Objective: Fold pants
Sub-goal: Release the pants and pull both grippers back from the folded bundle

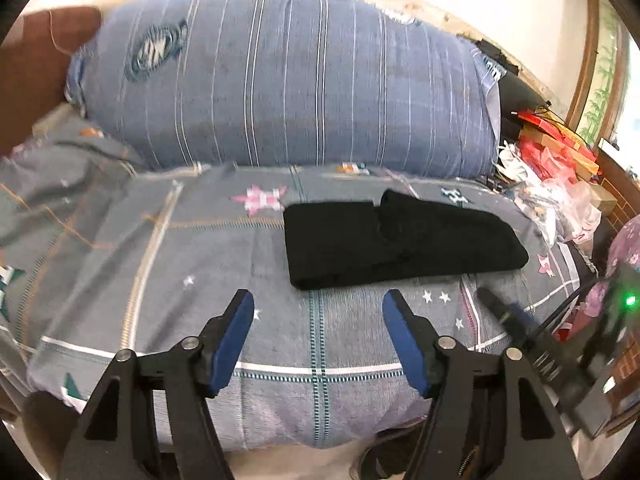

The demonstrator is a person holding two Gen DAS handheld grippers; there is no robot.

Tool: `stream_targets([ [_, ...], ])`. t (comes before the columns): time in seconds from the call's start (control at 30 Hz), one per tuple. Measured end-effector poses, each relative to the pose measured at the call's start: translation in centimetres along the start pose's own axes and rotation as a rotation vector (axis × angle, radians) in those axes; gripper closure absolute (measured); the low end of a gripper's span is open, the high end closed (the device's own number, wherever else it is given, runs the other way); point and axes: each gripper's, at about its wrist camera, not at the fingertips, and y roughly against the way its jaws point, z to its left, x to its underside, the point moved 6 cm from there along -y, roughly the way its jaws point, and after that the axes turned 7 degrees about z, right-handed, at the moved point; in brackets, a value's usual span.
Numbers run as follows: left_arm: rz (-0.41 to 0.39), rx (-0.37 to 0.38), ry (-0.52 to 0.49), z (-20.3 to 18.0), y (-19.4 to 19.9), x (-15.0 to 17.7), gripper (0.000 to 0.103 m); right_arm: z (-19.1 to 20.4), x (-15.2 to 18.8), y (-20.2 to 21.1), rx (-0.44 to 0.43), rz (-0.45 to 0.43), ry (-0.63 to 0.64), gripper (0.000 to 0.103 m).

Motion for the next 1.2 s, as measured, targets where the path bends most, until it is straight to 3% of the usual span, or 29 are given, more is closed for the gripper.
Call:
stream_targets([
  [0.23, -0.025, -0.04, -0.033, -0.9, 2.0, 0.3, 0.032, 2.3, 2.7, 0.2, 0.0, 0.102, 0.1, 0.006],
  [0.43, -0.032, -0.086, -0.057, -1.4, 2.5, 0.6, 0.032, 4.0, 3.7, 0.5, -0.01, 0.109, 0.161, 0.006],
  [0.7, -0.035, -0.138, -0.084, -1.6, 2.6, 0.9, 0.032, 4.4, 4.2, 0.0, -0.015, 0.144, 0.163, 0.006],
  [1.2, -0.007, -0.169, -0.105, -1.5, 1.8, 1.4, 0.032, 4.5, 5.0, -1.0, -0.015, 0.186, 0.163, 0.006],
])
